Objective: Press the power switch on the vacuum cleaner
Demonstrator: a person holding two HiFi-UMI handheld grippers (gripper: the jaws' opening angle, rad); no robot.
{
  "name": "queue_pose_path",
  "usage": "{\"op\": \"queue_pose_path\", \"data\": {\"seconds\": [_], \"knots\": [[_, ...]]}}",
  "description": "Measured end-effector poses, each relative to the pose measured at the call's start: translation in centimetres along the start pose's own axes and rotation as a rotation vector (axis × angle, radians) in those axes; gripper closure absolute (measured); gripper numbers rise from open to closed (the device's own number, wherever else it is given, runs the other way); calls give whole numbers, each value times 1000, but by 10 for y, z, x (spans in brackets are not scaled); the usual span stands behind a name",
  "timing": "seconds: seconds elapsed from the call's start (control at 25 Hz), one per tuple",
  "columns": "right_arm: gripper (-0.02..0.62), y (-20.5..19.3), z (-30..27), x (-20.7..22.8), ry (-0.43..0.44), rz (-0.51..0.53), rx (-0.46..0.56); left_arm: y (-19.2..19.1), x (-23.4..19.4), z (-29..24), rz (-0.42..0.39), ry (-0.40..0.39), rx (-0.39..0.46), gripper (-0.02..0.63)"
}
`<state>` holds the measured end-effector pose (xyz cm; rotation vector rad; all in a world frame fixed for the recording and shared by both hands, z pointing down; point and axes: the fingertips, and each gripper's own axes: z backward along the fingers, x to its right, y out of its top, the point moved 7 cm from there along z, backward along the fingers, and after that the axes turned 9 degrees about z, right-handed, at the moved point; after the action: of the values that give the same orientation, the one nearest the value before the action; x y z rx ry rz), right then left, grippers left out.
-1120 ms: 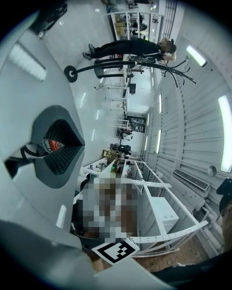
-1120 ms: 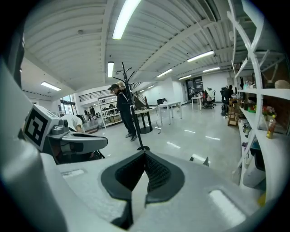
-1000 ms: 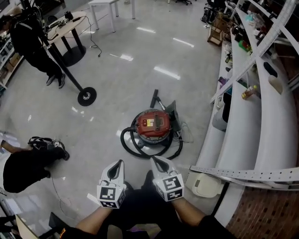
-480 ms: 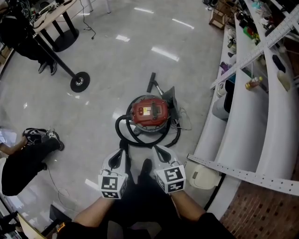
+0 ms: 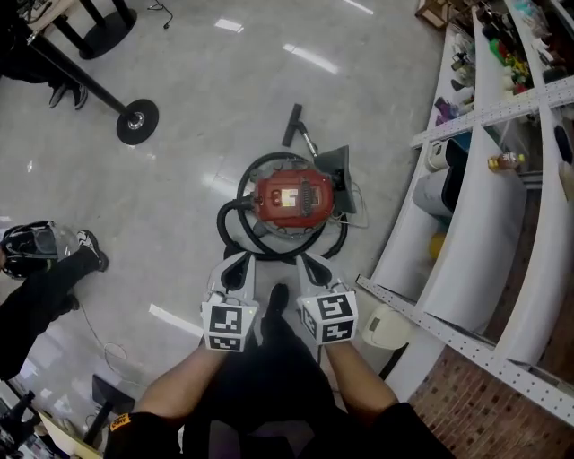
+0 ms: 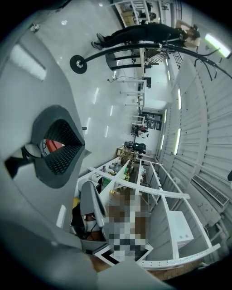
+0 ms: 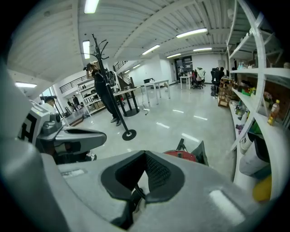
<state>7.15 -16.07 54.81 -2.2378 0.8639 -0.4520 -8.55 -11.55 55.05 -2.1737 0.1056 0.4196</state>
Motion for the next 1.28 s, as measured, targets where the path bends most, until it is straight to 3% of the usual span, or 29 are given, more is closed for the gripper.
{"op": "queue_pose_path", "data": {"seconds": [0.32,0.64,1.04,1.28], "knots": [[603,-18,-114,29,-24,-8,-188,-12,-70,-90,-17,32,-118,591],[603,-51,-200,50,-22,-42,-337,-45,-99,-162,-26,-26,-207,591],[603,-84,-274,55,-29,-58,-484,-87,-136,-198,-2,-63,-287,591],[604,-100,-297,62,-36,-31,-551,-100,-142,-213,-42,-76,-318,591]]}}
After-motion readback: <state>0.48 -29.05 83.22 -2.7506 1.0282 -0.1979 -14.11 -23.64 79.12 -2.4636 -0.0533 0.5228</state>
